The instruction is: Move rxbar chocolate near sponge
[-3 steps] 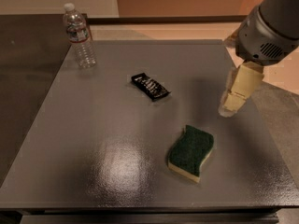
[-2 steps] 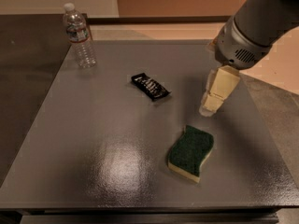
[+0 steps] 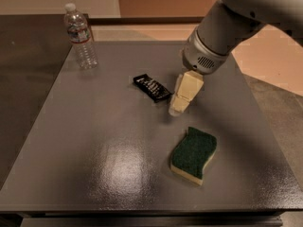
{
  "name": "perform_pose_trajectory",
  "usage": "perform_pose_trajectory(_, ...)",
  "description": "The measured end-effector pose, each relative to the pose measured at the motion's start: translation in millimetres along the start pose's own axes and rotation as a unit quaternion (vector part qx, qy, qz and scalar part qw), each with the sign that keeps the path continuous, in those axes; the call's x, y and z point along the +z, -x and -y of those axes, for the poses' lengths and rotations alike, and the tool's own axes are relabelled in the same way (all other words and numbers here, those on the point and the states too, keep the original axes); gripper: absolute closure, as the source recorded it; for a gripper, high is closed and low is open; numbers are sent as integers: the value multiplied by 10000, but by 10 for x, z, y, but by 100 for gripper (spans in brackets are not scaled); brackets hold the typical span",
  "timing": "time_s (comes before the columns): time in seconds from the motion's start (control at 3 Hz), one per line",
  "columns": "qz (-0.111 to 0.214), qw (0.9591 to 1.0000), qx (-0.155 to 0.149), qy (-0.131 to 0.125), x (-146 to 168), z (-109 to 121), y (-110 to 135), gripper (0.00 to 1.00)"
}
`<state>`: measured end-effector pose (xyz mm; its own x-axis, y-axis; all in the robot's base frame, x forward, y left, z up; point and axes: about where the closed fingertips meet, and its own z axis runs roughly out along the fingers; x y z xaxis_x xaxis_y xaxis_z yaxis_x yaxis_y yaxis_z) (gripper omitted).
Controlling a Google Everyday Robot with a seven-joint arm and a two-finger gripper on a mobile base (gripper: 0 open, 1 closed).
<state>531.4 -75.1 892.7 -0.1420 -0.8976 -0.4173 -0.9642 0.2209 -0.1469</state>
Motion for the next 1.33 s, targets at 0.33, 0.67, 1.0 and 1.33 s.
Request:
perform_pose_trajectory(0.33,106,9999,-24,71,244,54,170,0)
perform_pose_trajectory(0.67,132,9999,5,64,420,156,242,0)
perform_pose_trajectory(1.0,60,9999,77,68,560,262,218,0)
perform_pose_trajectory(1.33,-23,9999,121,100,677,322,167,0)
